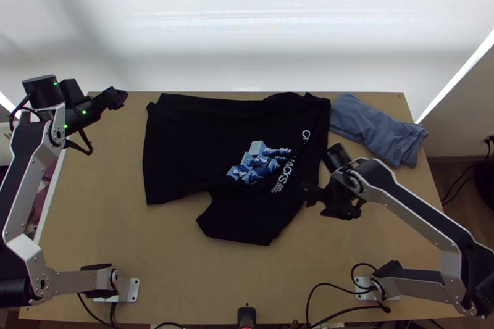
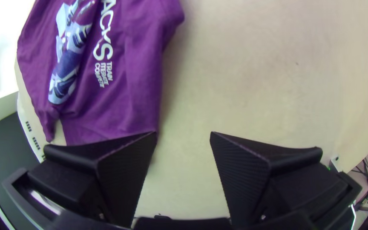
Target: Fold the t-shirt
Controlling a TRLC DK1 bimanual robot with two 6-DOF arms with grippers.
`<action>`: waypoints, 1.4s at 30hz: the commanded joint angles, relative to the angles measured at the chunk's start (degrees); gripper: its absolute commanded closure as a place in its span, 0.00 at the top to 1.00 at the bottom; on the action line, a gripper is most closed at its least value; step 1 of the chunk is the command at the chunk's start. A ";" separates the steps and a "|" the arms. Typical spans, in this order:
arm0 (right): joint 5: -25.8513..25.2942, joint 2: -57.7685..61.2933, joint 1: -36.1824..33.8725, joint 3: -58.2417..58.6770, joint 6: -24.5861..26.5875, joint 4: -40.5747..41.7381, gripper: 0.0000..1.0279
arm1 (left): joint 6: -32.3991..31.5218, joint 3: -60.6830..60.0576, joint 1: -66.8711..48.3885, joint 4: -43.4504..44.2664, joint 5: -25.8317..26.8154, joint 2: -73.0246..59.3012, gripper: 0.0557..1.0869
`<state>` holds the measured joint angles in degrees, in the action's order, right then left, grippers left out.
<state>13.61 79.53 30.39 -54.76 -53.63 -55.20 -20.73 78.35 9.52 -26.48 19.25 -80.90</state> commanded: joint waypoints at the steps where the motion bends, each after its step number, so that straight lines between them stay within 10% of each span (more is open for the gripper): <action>1: 0.72 3.09 3.71 1.41 -1.57 -0.87 0.45 | 1.66 -1.09 0.85 -1.12 -0.17 2.42 0.96; 21: 1.42 14.52 9.86 0.09 -2.98 10.46 0.45 | 4.21 -1.44 4.46 -4.28 -0.26 6.46 0.96; 28: -1.39 13.64 11.44 -0.34 -1.75 15.03 0.03 | 4.12 -1.44 4.46 -4.72 -0.26 6.81 0.96; 42: -6.75 0.54 2.39 -5.27 2.65 22.50 0.03 | 7.99 -1.44 3.75 -9.82 -0.26 8.31 0.96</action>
<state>7.88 82.02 36.07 -58.39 -52.18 -33.01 -16.23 78.08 13.61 -33.39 19.03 -74.06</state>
